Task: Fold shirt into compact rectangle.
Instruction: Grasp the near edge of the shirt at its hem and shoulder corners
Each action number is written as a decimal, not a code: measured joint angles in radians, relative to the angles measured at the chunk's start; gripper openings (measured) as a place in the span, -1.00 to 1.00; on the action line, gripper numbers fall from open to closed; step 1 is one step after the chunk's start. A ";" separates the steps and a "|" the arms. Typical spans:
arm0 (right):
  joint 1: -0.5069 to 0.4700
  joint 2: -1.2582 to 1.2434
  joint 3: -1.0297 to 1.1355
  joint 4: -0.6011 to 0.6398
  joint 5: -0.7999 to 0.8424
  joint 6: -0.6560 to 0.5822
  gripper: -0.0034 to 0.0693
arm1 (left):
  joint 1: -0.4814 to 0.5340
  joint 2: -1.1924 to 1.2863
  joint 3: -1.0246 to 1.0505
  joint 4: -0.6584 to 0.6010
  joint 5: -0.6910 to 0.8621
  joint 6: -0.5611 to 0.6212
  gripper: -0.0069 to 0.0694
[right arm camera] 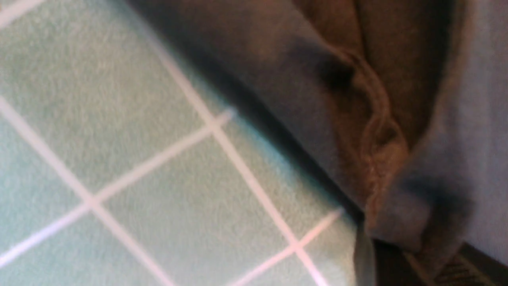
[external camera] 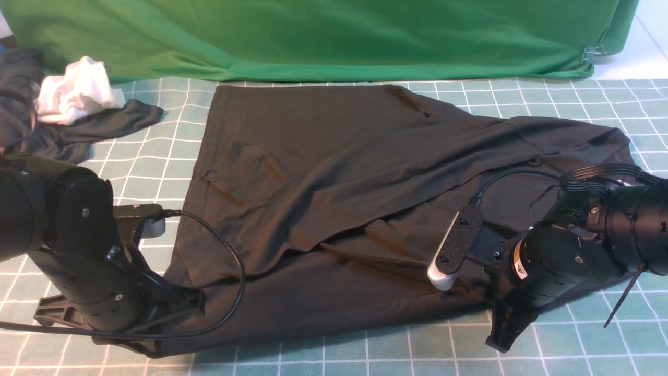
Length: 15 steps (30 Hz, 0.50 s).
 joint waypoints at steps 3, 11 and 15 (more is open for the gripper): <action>0.000 -0.045 0.000 0.045 0.080 -0.002 -0.78 | 0.000 -0.028 -0.002 0.000 0.026 0.001 -0.78; 0.000 -0.182 0.104 0.196 0.169 -0.031 -0.79 | -0.001 -0.117 0.056 -0.035 0.106 0.019 -0.78; 0.000 -0.247 0.189 0.249 0.176 -0.024 -0.79 | -0.001 -0.180 0.122 -0.074 0.106 0.019 -0.78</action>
